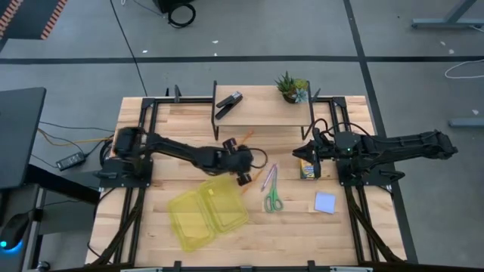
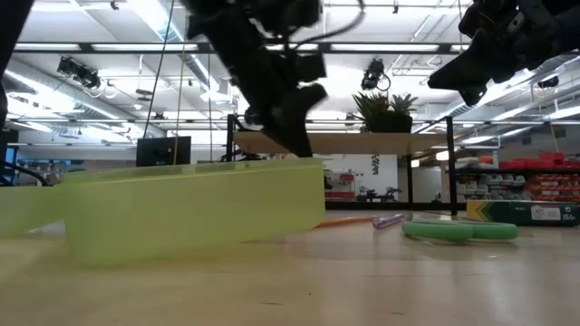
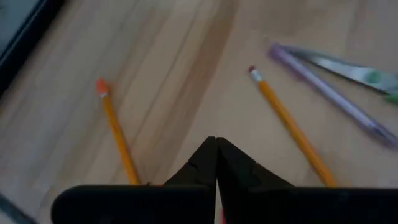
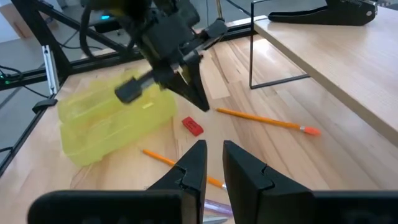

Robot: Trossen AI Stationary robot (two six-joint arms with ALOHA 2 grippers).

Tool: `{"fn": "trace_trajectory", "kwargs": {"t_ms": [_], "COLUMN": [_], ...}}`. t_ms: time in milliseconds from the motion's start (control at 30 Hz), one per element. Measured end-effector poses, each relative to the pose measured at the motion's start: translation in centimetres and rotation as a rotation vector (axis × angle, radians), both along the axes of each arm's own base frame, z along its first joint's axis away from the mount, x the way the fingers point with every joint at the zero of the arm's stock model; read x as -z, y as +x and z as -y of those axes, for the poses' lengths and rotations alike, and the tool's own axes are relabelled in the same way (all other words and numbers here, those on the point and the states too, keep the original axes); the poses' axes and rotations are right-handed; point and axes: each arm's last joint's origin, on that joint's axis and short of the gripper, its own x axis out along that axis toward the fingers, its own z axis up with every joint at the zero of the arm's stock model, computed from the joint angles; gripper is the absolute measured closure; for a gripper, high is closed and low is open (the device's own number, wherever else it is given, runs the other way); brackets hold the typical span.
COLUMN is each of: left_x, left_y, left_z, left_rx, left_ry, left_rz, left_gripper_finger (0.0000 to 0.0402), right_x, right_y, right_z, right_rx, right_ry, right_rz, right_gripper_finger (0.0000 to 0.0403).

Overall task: Pack school essentials
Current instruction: Put the left orange pencil into the supply box

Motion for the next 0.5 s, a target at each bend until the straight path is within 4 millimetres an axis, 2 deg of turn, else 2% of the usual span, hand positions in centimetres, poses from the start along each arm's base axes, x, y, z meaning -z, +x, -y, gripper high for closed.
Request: {"fn": "trace_trajectory", "kwargs": {"t_ms": [133,267,500], "left_x": [-0.5,0.6,2.0], "left_y": [-2.6,-4.9,-5.0], "left_z": [-1.1,-2.4,-3.0], "left_rx": [0.011,-0.092,-0.178], "left_ry": [-0.095,-0.159,-0.208], "left_rz": [0.131,0.142,0.152], "left_gripper_finger": [0.0392,0.0396,0.0354], "right_x": [0.0,-0.1,-0.1], "right_y": [0.0,0.0,0.0], "right_z": [0.0,0.0,0.0], "right_rx": [-0.001,0.005,0.004], "right_ry": [-0.003,-0.006,-0.014], "right_rz": [0.004,0.009,0.015], "right_gripper_finger": [0.0343,0.0343,0.0343]}}
